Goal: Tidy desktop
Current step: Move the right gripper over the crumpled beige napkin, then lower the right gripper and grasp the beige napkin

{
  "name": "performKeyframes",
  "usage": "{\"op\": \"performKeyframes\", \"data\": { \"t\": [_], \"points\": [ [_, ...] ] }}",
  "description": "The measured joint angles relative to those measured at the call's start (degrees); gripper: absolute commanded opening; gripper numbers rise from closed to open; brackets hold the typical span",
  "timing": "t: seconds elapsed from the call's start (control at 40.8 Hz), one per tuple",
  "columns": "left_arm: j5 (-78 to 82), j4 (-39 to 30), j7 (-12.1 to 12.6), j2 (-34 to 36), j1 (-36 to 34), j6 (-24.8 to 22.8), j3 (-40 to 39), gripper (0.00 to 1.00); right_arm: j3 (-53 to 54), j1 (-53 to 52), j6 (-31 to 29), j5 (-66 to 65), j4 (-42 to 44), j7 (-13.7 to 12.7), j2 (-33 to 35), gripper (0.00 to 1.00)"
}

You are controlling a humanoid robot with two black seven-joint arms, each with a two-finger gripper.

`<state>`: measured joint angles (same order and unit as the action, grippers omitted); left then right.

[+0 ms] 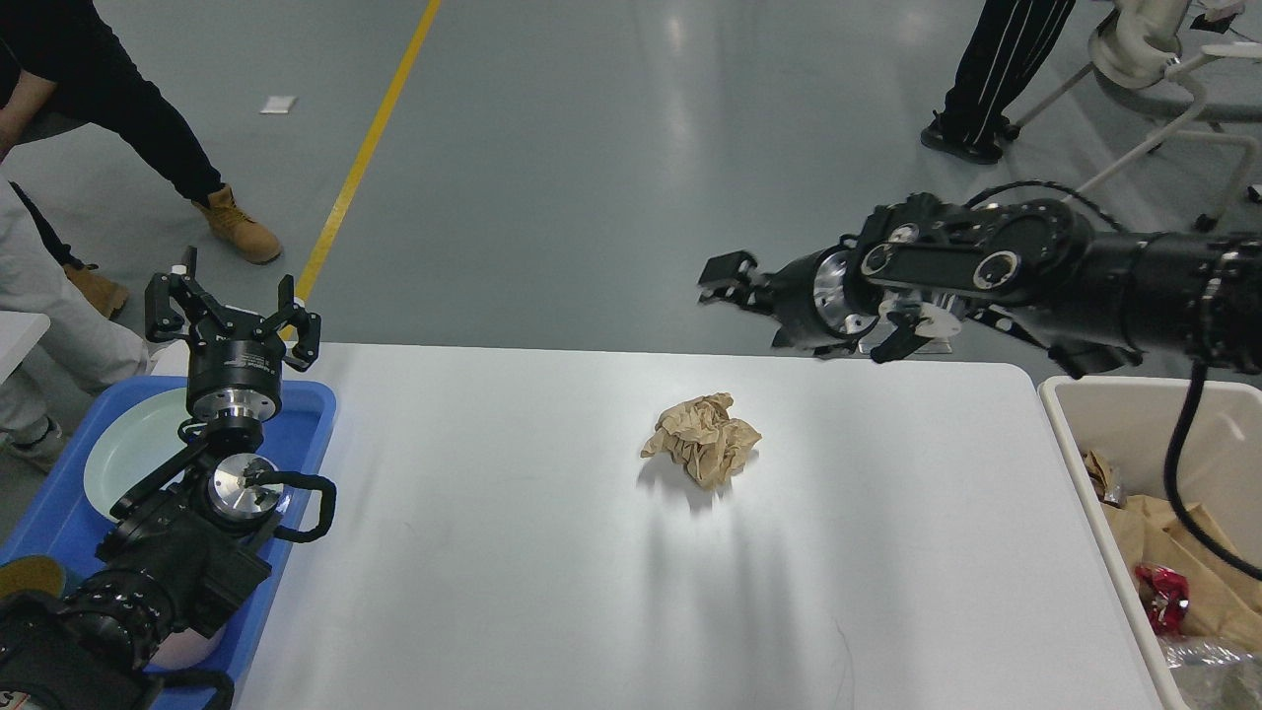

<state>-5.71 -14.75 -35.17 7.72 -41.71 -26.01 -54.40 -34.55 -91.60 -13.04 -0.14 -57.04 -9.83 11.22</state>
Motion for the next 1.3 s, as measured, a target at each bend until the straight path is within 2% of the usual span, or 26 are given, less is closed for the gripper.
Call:
{"op": "performKeyframes", "data": {
  "t": [0.049,0.172,0.343,0.589,1.006,1.3],
  "points": [
    [0.00,0.00,0.00,0.00,0.00,0.00,0.00,0.97,0.43,0.73,-2.54,-0.02,-1.65,-0.49,-0.22,1.00],
    [-0.01,0.00,0.00,0.01,0.00,0.00,0.00,0.96,2.41,4.28,-3.49,-0.12,-1.50,-0.71,-0.23,1.00],
    [0.00,-0.01,0.00,0.01,0.00,0.00,0.00,0.96,6.65,11.93,-2.53,-0.21,4.76,-0.72,-1.25,1.00],
    [-0.01,-0.02,0.00,0.01,0.00,0.00,0.00,0.96,7.97,18.86,2.56,-0.21,11.54,-0.73,-4.38,1.00],
    [0.00,-0.02,0.00,0.02,-0.03,0.00,0.00,0.96,13.07,29.06,12.10,-0.24,23.90,-0.43,-13.65,1.00],
    [0.00,-0.02,0.00,0.02,-0.03,0.00,0.00,0.97,15.35,31.85,13.60,-0.25,29.44,0.02,-16.91,1.00]
  ]
}}
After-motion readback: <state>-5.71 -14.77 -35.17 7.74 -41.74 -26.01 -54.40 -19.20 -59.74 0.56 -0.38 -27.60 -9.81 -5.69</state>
